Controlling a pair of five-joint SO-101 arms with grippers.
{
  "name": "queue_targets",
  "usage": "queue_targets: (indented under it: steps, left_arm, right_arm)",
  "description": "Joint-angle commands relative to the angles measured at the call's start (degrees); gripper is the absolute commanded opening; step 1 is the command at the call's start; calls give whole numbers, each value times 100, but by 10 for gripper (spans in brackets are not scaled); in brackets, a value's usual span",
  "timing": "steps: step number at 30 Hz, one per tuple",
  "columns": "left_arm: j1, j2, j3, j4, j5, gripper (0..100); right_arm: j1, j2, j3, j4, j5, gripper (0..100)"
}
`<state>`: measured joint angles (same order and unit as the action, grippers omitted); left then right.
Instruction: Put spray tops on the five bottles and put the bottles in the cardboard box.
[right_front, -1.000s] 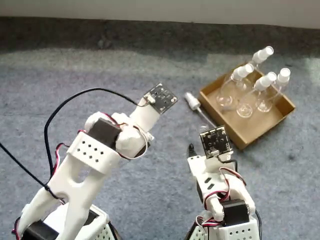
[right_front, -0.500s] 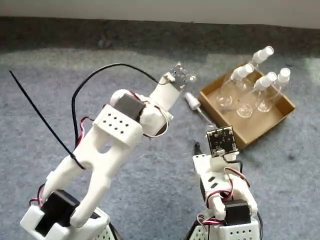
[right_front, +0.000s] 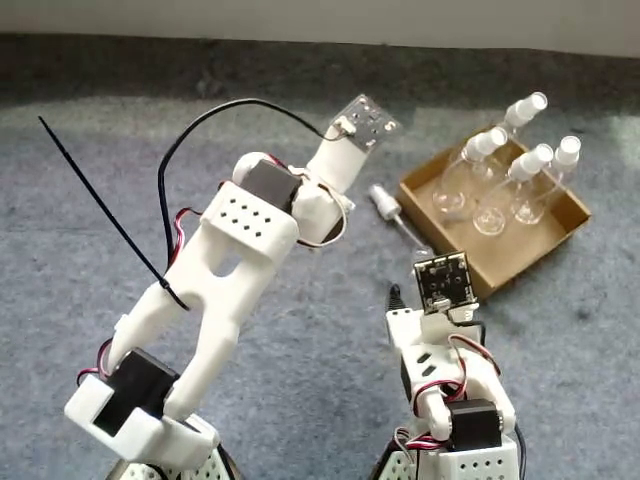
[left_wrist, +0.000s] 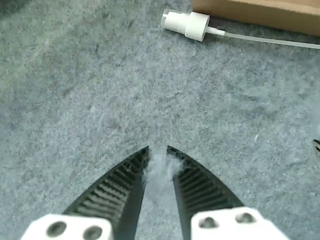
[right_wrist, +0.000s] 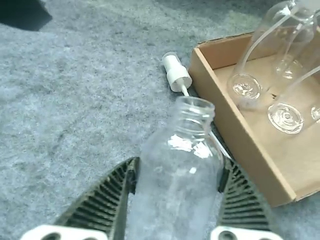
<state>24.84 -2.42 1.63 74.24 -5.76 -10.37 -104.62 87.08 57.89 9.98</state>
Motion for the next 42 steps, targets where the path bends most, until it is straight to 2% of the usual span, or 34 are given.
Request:
queue_targets:
  steps: [1, 13, 19, 25, 38, 42]
  left_arm:
    - [-84, 40, -330, -70, 615, 4]
    - [-277, 75, -268, -246, 791, 4]
    - [-418, 75, 75, -527, 1486, 4]
    - [-418, 75, 347, -809, 1503, 4]
    - [-418, 75, 505, -826, 1512, 4]
    - [-418, 75, 760, -1108, 1512, 4]
  right_arm:
    - [75, -92, -268, 22, -18, 156]
    - [75, -92, -259, -4, 0, 156]
    - [75, -84, -242, -4, 0, 156]
    - [75, -84, -242, -4, 0, 156]
    - [57, -84, -233, -4, 0, 156]
    - [57, -84, -233, -4, 0, 156]
